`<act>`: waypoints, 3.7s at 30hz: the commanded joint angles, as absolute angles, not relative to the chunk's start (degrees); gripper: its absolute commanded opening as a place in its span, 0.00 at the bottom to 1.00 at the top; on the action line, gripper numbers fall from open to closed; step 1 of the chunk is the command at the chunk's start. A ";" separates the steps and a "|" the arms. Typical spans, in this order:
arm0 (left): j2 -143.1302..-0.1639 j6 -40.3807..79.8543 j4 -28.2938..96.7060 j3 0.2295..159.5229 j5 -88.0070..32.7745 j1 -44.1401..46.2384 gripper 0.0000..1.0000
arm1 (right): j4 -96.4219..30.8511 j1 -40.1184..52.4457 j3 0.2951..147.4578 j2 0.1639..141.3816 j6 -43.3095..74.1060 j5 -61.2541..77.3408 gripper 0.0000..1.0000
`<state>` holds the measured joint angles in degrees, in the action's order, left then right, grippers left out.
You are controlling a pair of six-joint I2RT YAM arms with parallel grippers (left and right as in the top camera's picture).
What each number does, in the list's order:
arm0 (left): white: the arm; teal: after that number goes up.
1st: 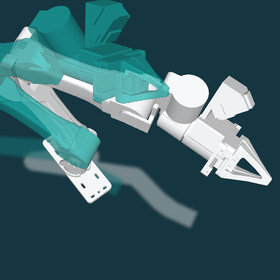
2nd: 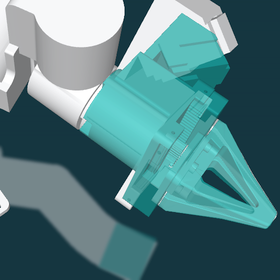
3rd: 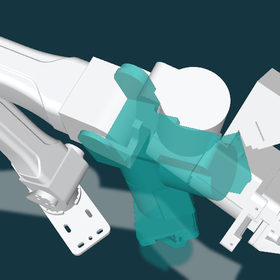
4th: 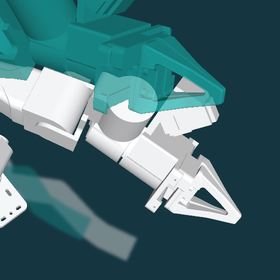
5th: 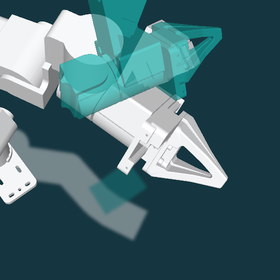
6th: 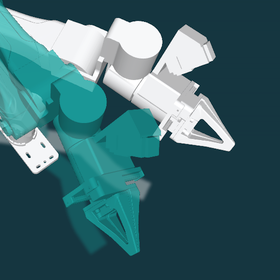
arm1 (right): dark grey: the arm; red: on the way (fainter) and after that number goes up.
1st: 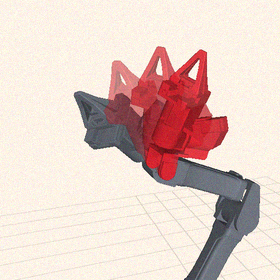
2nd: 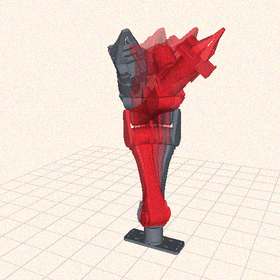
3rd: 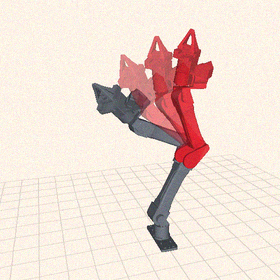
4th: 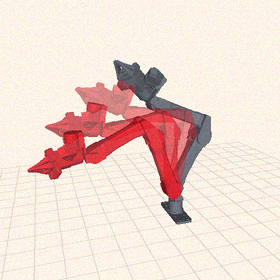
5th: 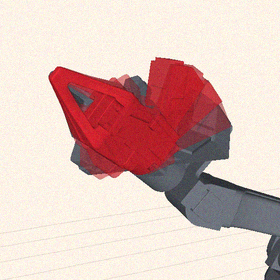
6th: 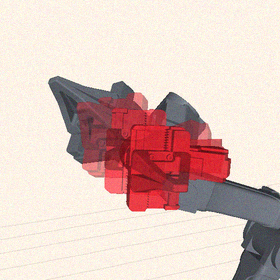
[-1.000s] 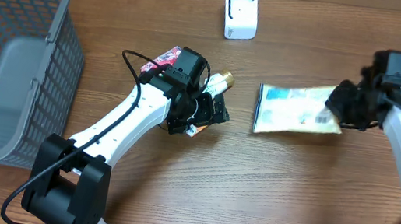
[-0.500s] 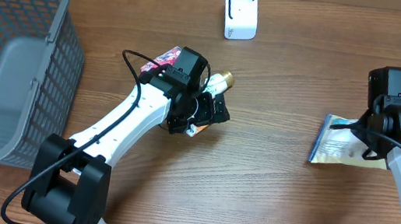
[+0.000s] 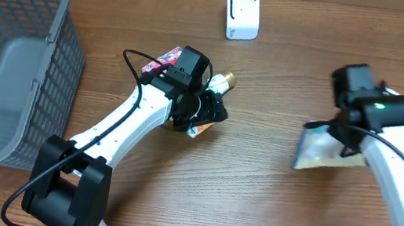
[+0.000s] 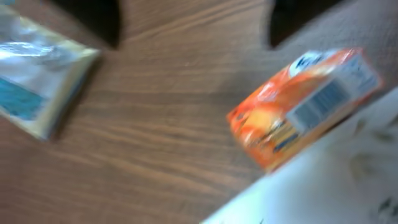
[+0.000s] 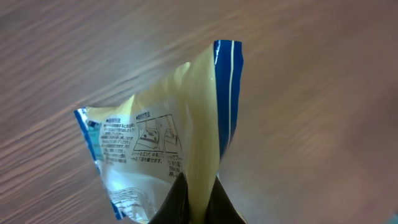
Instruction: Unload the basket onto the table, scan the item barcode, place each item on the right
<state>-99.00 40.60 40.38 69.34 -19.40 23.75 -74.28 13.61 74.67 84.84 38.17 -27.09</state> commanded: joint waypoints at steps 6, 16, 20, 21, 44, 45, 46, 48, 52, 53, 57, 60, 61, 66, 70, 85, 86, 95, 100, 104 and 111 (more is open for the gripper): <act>-100.53 44.42 33.63 69.23 -19.05 27.90 0.04 | -64.95 20.25 75.66 85.32 38.35 -6.66 0.04; -109.60 45.52 21.98 69.23 -21.91 32.80 0.04 | -64.25 20.25 75.66 85.32 37.71 -1.17 0.04; -113.91 47.68 16.47 69.23 -25.85 33.82 0.04 | -62.33 20.25 75.66 85.32 37.58 3.97 0.04; -114.61 48.45 16.12 69.23 -26.06 34.04 0.04 | -61.43 20.25 75.66 85.32 36.95 5.91 0.05; -117.23 46.02 12.64 69.25 -29.23 32.91 0.04 | -45.84 23.42 73.49 85.32 40.60 29.78 0.65; -116.75 45.78 13.76 69.25 -29.41 31.90 0.04 | -45.65 23.53 73.49 85.32 40.75 29.21 0.65; -116.20 45.52 14.85 69.25 -29.45 30.94 0.04 | -45.60 23.53 73.49 85.32 40.77 28.60 0.65; -114.43 43.62 17.37 69.25 -29.39 28.23 0.04 | -45.67 23.53 73.45 85.32 40.75 26.72 0.66; -109.40 39.66 21.43 69.25 -26.63 23.16 0.04 | -44.38 23.53 72.75 85.62 40.75 25.10 0.68; -107.79 39.09 22.55 69.25 -25.32 22.02 0.04 | -43.88 23.53 72.53 86.00 40.77 25.12 0.68; -100.49 36.51 25.17 69.25 -22.17 18.35 0.04 | -40.88 23.75 72.25 89.38 40.66 26.15 0.68; -94.56 35.11 26.28 69.25 -20.53 16.78 0.04 | -36.25 24.56 72.25 91.72 40.53 30.15 0.68; -92.66 35.11 26.89 69.25 -19.70 16.38 0.04 | -34.96 25.12 72.25 92.47 40.73 30.39 0.68; -83.90 33.78 31.24 69.25 -16.23 15.33 0.04 | -33.98 27.09 72.86 93.23 39.57 21.54 0.68; -79.53 31.88 36.75 69.25 -11.94 15.35 0.04 | -46.17 24.16 80.25 91.68 37.26 8.29 0.72; -82.28 32.95 41.76 69.25 -10.17 15.35 0.13 | -71.68 4.60 80.49 92.60 10.70 11.70 0.94; -82.72 33.56 41.85 69.25 -9.50 15.33 0.15 | -71.29 6.87 80.29 92.60 11.60 9.54 0.94; -83.77 33.87 43.35 69.25 -7.05 15.31 0.41 | -70.22 31.81 78.22 96.07 30.72 -18.35 1.00; -83.77 33.85 44.25 69.25 -7.07 15.31 0.50 | -72.86 39.35 76.69 103.13 42.41 -30.94 1.00; -83.77 33.85 45.23 69.25 -7.07 15.31 0.56 | -74.22 39.79 76.66 108.31 46.72 -35.29 1.00; -83.77 33.85 45.80 69.25 -7.05 15.31 0.59 | -72.58 39.57 76.44 114.41 46.65 -33.93 1.00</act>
<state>-83.66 34.11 45.67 69.23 -7.86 15.64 -73.08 39.77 76.69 113.19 44.42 -31.86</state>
